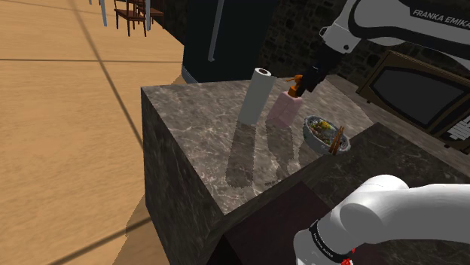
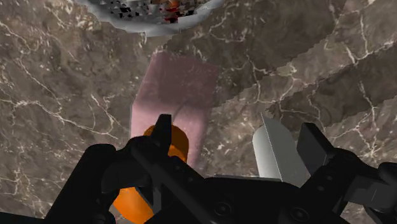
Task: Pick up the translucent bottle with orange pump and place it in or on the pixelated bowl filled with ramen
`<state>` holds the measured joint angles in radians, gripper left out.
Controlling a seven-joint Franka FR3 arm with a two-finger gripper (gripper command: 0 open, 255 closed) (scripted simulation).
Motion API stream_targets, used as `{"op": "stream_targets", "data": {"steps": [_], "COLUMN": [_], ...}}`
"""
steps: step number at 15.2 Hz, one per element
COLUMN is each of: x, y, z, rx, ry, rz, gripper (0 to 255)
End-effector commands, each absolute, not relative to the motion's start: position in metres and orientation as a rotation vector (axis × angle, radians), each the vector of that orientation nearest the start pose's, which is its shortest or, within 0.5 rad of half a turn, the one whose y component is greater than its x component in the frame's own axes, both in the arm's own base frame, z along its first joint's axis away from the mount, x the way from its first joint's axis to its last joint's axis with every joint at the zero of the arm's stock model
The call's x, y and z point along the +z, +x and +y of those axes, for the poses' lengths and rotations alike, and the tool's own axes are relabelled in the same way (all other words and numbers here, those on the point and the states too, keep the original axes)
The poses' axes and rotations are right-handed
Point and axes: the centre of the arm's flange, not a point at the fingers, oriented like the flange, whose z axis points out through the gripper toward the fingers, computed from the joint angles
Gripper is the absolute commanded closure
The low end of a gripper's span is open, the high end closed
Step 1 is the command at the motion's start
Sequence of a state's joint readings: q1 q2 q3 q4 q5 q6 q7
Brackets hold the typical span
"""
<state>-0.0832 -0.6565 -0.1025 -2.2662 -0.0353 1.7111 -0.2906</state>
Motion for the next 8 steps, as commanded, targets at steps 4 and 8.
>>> {"op": "stream_targets", "data": {"steps": [4,8], "x": [0.634,0.62], "y": [0.378,0.381], "z": [-0.121,-0.123], "rx": [-0.266,-0.271], "ry": [-3.171,-3.173], "rz": [-0.206,-0.206], "gripper": [0,0]}}
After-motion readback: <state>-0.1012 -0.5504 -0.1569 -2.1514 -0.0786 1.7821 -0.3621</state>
